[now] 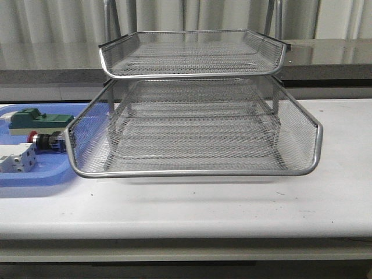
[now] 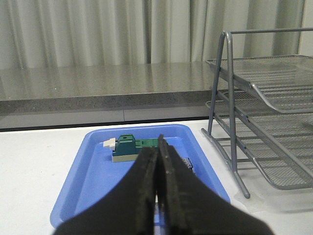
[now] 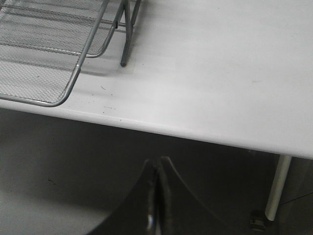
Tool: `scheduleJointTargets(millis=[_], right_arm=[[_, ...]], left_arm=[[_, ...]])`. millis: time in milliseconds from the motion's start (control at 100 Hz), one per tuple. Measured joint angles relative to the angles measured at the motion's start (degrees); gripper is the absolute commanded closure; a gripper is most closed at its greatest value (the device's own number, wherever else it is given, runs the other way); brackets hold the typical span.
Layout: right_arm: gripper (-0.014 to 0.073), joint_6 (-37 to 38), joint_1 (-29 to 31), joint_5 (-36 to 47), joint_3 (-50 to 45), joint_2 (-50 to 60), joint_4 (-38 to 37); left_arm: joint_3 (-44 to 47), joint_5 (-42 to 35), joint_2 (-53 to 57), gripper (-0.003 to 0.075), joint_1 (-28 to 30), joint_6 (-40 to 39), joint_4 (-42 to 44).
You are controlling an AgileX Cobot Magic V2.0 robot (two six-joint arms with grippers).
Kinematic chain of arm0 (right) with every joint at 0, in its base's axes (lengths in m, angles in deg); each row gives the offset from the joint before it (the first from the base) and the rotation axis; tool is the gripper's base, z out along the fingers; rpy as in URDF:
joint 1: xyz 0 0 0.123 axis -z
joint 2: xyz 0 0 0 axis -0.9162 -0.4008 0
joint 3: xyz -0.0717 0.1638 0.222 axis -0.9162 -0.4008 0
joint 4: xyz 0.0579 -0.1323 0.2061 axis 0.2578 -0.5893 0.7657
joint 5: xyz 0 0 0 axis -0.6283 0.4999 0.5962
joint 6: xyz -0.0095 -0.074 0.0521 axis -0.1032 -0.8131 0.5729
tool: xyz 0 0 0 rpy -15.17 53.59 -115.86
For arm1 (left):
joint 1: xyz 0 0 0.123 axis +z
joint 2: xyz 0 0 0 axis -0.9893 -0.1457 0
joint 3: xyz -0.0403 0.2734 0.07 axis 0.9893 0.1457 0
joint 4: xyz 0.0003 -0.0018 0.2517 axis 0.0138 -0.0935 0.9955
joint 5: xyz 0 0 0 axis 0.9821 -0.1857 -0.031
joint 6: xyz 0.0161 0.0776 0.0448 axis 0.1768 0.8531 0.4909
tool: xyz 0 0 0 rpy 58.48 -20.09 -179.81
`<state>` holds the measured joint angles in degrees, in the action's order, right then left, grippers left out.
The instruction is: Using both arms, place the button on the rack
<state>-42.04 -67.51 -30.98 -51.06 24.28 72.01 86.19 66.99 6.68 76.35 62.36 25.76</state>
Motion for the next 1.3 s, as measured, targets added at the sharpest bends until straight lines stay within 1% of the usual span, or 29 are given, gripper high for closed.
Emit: scheduleJointTargets(millis=[210, 360, 440, 520, 630, 770, 980, 1080, 1200, 1300], right_arm=[[0.0664, 0.0, 0.0, 0.0, 0.0, 0.0, 0.0], [0.0664, 0.0, 0.0, 0.0, 0.0, 0.0, 0.0], [0.0664, 0.0, 0.0, 0.0, 0.0, 0.0, 0.0], [0.0664, 0.0, 0.0, 0.0, 0.0, 0.0, 0.0], [0.0664, 0.0, 0.0, 0.0, 0.0, 0.0, 0.0], [0.0664, 0.0, 0.0, 0.0, 0.0, 0.0, 0.0], [0.0664, 0.0, 0.0, 0.0, 0.0, 0.0, 0.0], [0.0664, 0.0, 0.0, 0.0, 0.0, 0.0, 0.0], [0.0664, 0.0, 0.0, 0.0, 0.0, 0.0, 0.0], [0.0664, 0.0, 0.0, 0.0, 0.0, 0.0, 0.0]], left_arm=[[0.0, -0.1, 0.0, 0.0740, 0.0, 0.0, 0.0], [0.0, -3.7, 0.0, 0.0740, 0.0, 0.0, 0.0], [-0.2, -4.1, 0.0, 0.0740, 0.0, 0.0, -0.4], [-1.3, -0.9, 0.0, 0.0740, 0.0, 0.0, -0.9], [-7.0, 4.8, -1.8, 0.0740, 0.0, 0.0, -1.1], [-16.9, 11.6, -10.4, 0.0740, 0.0, 0.0, -1.1], [-33.7, 26.1, -29.3, 0.0740, 0.0, 0.0, -1.2], [-40.8, 32.2, -39.2, 0.0740, 0.0, 1.9, -1.3], [-48.3, 37.3, -49.8, 0.0740, 0.0, 5.3, -1.3], [-53.5, 38.7, -57.9, 0.0740, 0.0, 8.5, -1.3]])
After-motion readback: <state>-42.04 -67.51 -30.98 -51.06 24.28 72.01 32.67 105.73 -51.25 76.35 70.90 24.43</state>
